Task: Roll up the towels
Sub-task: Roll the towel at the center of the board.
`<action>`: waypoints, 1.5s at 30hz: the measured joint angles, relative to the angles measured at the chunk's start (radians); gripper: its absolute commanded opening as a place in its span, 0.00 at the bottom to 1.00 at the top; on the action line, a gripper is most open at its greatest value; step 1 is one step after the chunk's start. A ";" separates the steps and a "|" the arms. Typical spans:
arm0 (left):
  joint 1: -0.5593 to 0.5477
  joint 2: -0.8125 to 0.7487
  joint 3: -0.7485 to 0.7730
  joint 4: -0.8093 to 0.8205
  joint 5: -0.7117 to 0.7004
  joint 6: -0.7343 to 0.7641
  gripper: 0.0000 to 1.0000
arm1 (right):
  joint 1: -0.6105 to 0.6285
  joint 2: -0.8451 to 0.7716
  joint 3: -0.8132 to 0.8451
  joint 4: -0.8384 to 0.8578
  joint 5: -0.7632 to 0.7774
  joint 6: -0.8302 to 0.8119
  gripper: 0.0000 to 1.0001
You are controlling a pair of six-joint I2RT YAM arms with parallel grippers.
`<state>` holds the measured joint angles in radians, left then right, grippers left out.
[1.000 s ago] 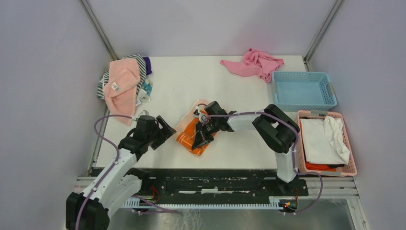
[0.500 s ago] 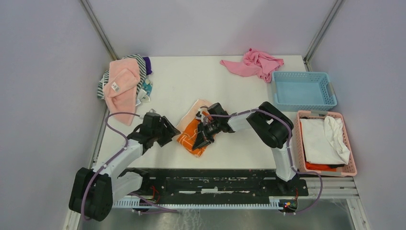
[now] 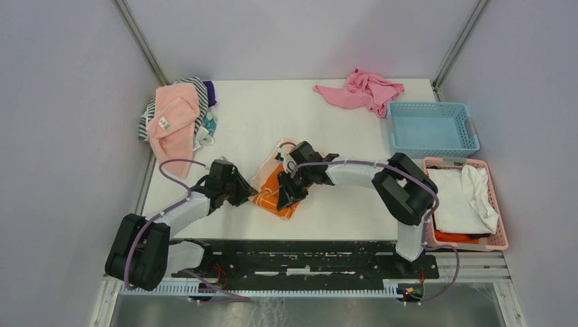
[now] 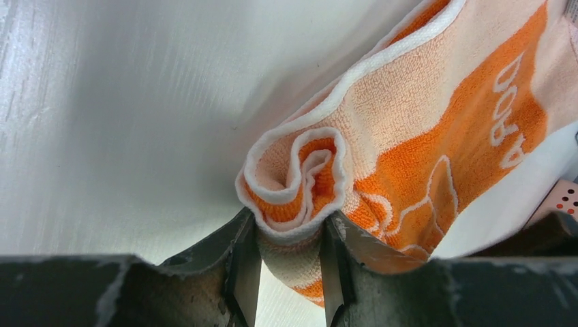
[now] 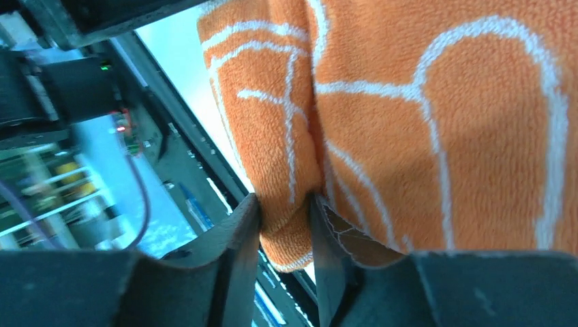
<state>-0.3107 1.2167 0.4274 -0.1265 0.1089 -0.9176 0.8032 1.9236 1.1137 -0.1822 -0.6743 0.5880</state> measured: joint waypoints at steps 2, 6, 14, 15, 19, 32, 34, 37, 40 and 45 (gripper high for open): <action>0.000 0.000 0.001 -0.005 -0.003 0.003 0.40 | 0.042 -0.055 0.025 -0.083 0.119 -0.062 0.50; 0.000 -0.003 0.006 -0.018 -0.012 0.012 0.41 | 0.153 -0.159 0.064 -0.217 0.378 -0.171 0.59; -0.001 -0.004 0.018 -0.043 -0.027 0.016 0.41 | 0.392 -0.222 0.109 -0.282 0.833 -0.355 0.66; -0.001 -0.004 0.018 -0.044 -0.027 0.016 0.41 | 0.412 -0.220 0.109 -0.282 0.869 -0.369 0.66; -0.001 -0.004 0.019 -0.047 -0.029 0.016 0.41 | 0.479 -0.155 0.158 -0.290 1.012 -0.425 0.66; -0.006 -0.004 0.022 -0.051 -0.032 0.016 0.41 | 0.538 0.024 0.211 -0.311 1.180 -0.494 0.05; -0.006 -0.003 0.023 -0.051 -0.032 0.016 0.43 | 0.536 0.022 0.210 -0.303 1.169 -0.492 0.01; -0.006 -0.002 0.024 -0.051 -0.030 0.016 0.50 | 0.509 0.003 0.178 -0.270 1.079 -0.479 0.00; -0.005 -0.008 0.027 -0.053 -0.027 0.021 0.63 | 0.434 -0.054 0.111 -0.207 0.917 -0.443 0.01; 0.017 -0.071 0.029 -0.077 -0.012 0.026 0.77 | 0.229 -0.151 -0.037 -0.050 0.532 -0.313 0.01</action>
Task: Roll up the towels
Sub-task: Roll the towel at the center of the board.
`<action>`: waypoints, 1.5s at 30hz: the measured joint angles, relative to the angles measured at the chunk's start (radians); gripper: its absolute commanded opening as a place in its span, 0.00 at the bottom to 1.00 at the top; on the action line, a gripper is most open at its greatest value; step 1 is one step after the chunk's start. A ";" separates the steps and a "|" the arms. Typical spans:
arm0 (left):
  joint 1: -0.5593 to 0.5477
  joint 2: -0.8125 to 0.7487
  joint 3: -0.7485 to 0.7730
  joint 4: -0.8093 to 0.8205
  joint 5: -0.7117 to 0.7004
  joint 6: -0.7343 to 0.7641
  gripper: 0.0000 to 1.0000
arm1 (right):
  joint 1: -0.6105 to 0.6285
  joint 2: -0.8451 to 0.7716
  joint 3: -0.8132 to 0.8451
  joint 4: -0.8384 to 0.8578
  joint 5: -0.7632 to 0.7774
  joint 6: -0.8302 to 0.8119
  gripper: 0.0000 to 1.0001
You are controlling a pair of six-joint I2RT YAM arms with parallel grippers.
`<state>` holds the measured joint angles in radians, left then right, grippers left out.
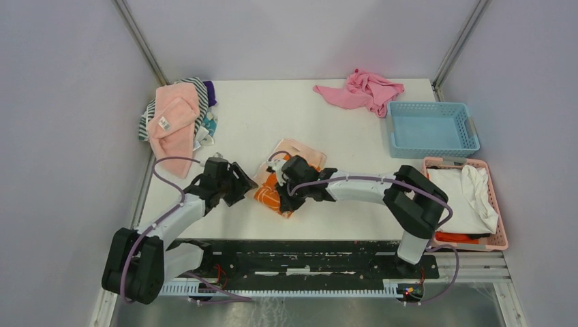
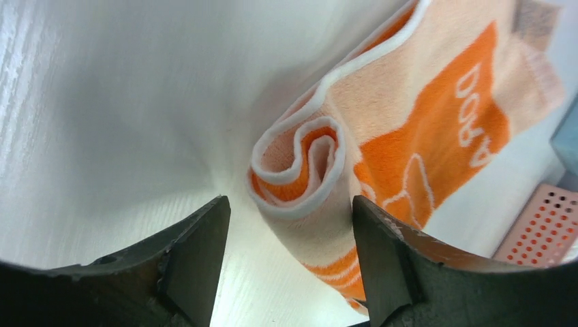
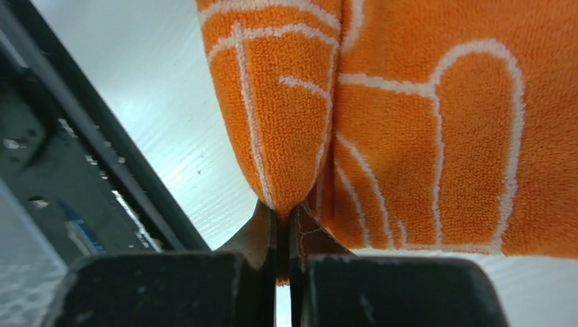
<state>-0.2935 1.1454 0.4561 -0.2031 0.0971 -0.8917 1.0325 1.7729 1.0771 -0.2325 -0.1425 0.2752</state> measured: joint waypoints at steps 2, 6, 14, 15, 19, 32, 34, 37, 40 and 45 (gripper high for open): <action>0.013 -0.040 0.000 -0.004 0.014 0.000 0.82 | -0.074 -0.001 -0.055 0.088 -0.150 0.069 0.01; 0.031 -0.121 0.000 -0.006 0.048 -0.002 0.91 | -0.179 0.049 -0.142 0.295 -0.404 0.240 0.01; 0.070 -0.235 -0.090 0.044 0.146 -0.043 0.91 | -0.308 0.235 -0.236 0.738 -0.730 0.620 0.01; 0.073 -0.231 -0.109 0.056 0.156 -0.051 0.91 | -0.315 0.247 -0.237 0.759 -0.744 0.644 0.01; 0.087 -0.168 -0.158 0.124 0.209 -0.083 0.89 | -0.331 0.283 -0.237 0.810 -0.792 0.700 0.01; 0.098 0.114 -0.164 0.477 0.320 -0.157 0.84 | -0.344 0.304 -0.195 0.735 -0.826 0.683 0.02; 0.098 0.137 -0.168 0.522 0.329 -0.171 0.84 | -0.344 0.304 -0.182 0.703 -0.827 0.666 0.02; 0.098 0.150 -0.179 0.571 0.334 -0.184 0.82 | -0.344 0.304 -0.170 0.672 -0.828 0.649 0.01; 0.098 0.150 -0.182 0.573 0.330 -0.185 0.76 | -0.344 0.304 -0.163 0.655 -0.829 0.639 0.01; 0.098 0.157 -0.179 0.540 0.304 -0.183 0.55 | -0.344 0.304 -0.157 0.637 -0.829 0.633 0.05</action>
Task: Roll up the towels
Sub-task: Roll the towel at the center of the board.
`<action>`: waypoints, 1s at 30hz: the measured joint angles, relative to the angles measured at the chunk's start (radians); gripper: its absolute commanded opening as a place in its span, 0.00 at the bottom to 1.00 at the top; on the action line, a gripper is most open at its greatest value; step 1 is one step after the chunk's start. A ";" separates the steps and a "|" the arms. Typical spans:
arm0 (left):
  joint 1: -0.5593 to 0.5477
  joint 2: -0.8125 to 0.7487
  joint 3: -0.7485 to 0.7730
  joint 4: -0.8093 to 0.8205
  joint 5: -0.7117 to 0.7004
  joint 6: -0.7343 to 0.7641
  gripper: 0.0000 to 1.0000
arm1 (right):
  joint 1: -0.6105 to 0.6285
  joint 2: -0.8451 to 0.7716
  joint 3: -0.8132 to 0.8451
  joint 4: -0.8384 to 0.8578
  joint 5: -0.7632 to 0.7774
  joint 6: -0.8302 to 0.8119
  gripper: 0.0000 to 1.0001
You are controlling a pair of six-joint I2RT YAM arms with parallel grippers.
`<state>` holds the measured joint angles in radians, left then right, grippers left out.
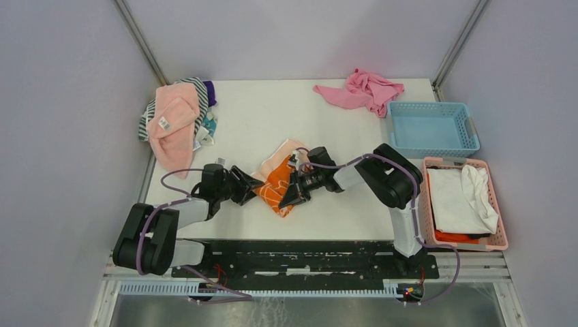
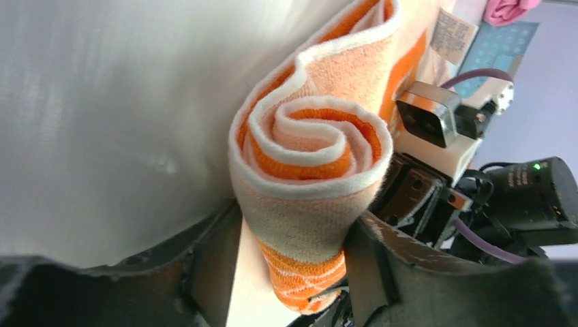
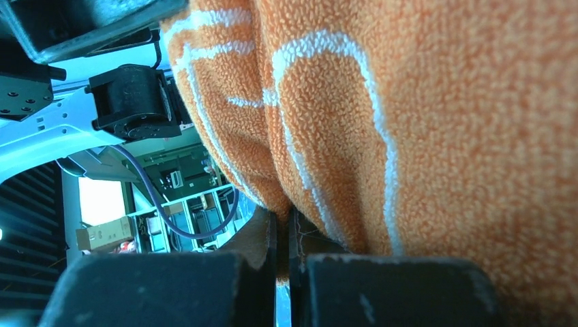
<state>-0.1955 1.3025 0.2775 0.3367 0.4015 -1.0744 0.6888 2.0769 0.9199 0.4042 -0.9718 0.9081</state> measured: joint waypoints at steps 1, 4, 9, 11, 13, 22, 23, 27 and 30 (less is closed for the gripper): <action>0.000 0.007 0.004 -0.008 -0.008 0.002 0.51 | 0.000 0.000 0.000 -0.003 0.000 -0.003 0.08; 0.000 0.034 0.022 -0.035 -0.026 0.009 0.44 | 0.000 -0.014 0.004 -0.037 0.013 -0.026 0.19; -0.004 0.050 0.045 -0.076 -0.035 0.018 0.41 | 0.010 -0.119 0.013 -0.196 0.111 -0.152 0.44; -0.005 0.051 0.053 -0.093 -0.040 0.022 0.41 | 0.018 -0.200 0.021 -0.324 0.188 -0.249 0.49; -0.009 0.050 0.060 -0.107 -0.050 0.023 0.41 | 0.034 -0.245 0.028 -0.402 0.246 -0.301 0.55; -0.047 0.023 0.069 -0.146 -0.119 0.024 0.42 | 0.346 -0.492 0.143 -0.729 0.901 -0.591 0.71; -0.049 0.023 0.070 -0.146 -0.123 0.024 0.42 | 0.392 -0.494 0.161 -0.734 0.977 -0.615 0.71; -0.057 0.021 0.070 -0.145 -0.134 0.024 0.42 | 0.526 -0.457 0.226 -0.753 1.224 -0.713 0.72; -0.062 0.018 0.070 -0.146 -0.141 0.024 0.42 | 0.588 -0.372 0.292 -0.763 1.349 -0.768 0.72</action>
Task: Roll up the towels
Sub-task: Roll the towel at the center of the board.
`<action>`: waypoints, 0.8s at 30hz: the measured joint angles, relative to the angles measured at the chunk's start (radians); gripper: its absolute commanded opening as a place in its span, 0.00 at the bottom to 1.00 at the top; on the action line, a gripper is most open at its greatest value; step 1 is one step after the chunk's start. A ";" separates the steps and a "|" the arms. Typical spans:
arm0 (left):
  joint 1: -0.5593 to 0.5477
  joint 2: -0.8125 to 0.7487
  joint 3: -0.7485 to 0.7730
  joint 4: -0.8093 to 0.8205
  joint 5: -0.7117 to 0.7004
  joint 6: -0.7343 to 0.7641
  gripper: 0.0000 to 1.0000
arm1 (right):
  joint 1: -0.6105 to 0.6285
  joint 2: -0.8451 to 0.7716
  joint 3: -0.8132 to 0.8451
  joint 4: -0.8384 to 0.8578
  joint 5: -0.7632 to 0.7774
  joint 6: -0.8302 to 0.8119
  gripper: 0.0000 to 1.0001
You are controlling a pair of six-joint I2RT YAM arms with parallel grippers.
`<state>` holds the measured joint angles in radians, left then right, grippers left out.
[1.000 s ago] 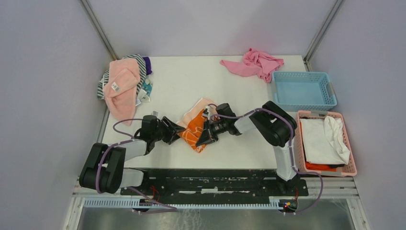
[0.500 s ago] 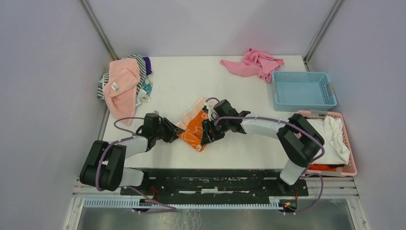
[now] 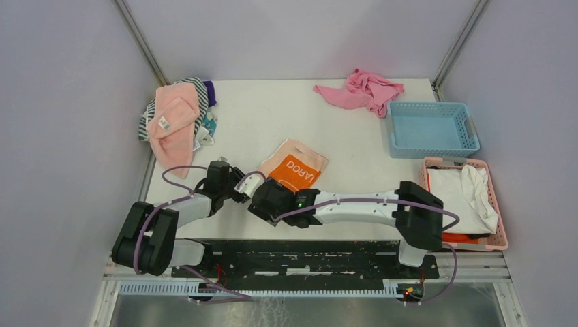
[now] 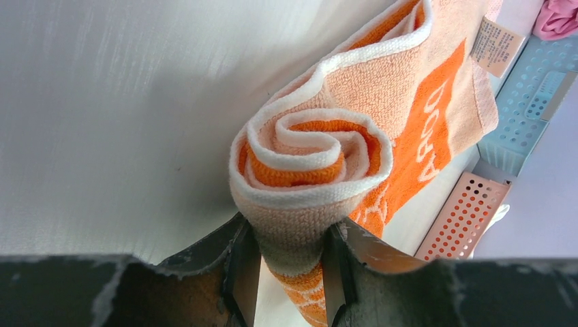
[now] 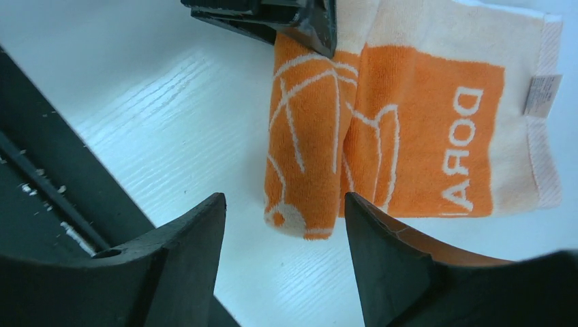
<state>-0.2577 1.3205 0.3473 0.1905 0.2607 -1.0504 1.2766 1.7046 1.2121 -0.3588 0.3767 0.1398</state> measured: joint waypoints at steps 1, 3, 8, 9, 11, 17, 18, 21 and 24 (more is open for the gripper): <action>-0.002 0.000 0.000 0.000 -0.001 0.000 0.42 | 0.011 0.026 0.014 0.002 0.026 -0.011 0.72; -0.005 -0.003 0.000 -0.002 -0.005 0.000 0.42 | 0.036 0.085 0.036 0.002 0.080 -0.034 0.72; -0.014 -0.008 0.000 -0.003 -0.023 0.000 0.43 | 0.049 0.178 0.037 -0.009 0.149 -0.062 0.70; -0.015 -0.008 0.000 -0.003 -0.024 0.000 0.43 | 0.049 0.190 0.037 -0.010 0.156 -0.064 0.69; -0.017 -0.008 0.000 -0.003 -0.024 0.000 0.43 | 0.048 0.218 0.042 -0.010 0.169 -0.068 0.64; -0.023 -0.006 0.000 0.001 -0.024 0.000 0.45 | 0.047 0.271 0.055 -0.009 0.189 -0.081 0.46; -0.024 -0.007 0.000 0.002 -0.024 0.000 0.45 | 0.045 0.273 0.056 -0.010 0.190 -0.082 0.41; -0.024 -0.013 0.000 -0.002 -0.024 0.000 0.48 | 0.032 0.274 0.059 -0.013 0.180 -0.080 0.26; -0.026 -0.042 0.000 -0.035 -0.032 0.000 0.56 | 0.014 0.259 0.056 -0.012 0.127 -0.079 0.08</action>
<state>-0.2832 1.2785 0.3477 0.1555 0.2291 -1.0508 1.2907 1.9636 1.2686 -0.3710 0.5037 0.0612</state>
